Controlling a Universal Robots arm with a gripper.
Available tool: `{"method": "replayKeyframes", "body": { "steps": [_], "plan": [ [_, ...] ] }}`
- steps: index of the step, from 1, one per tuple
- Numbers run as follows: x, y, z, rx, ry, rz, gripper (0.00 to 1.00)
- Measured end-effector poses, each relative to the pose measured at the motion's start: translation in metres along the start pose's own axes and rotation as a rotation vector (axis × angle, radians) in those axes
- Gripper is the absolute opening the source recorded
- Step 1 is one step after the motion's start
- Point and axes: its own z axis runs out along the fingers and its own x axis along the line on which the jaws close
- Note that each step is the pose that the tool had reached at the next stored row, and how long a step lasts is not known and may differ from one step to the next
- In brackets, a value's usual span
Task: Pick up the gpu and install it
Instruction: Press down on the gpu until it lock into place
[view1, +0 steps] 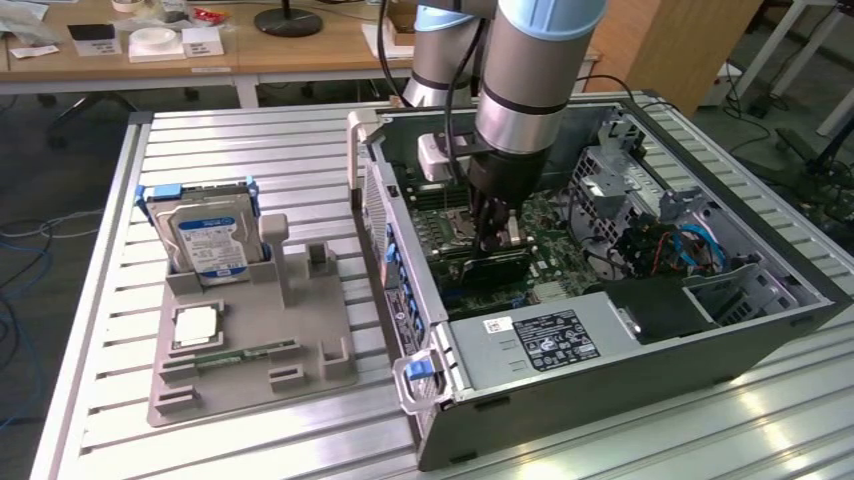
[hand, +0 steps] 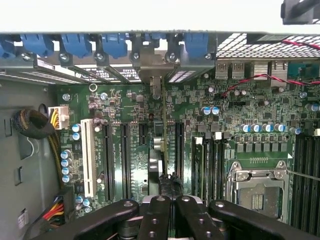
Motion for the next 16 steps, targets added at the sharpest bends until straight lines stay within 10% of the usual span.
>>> {"method": "replayKeyframes", "body": {
  "steps": [16],
  "plan": [
    [-0.001,-0.0002,-0.0142,0.0006,-0.0013,0.000,0.11]
  ]
}}
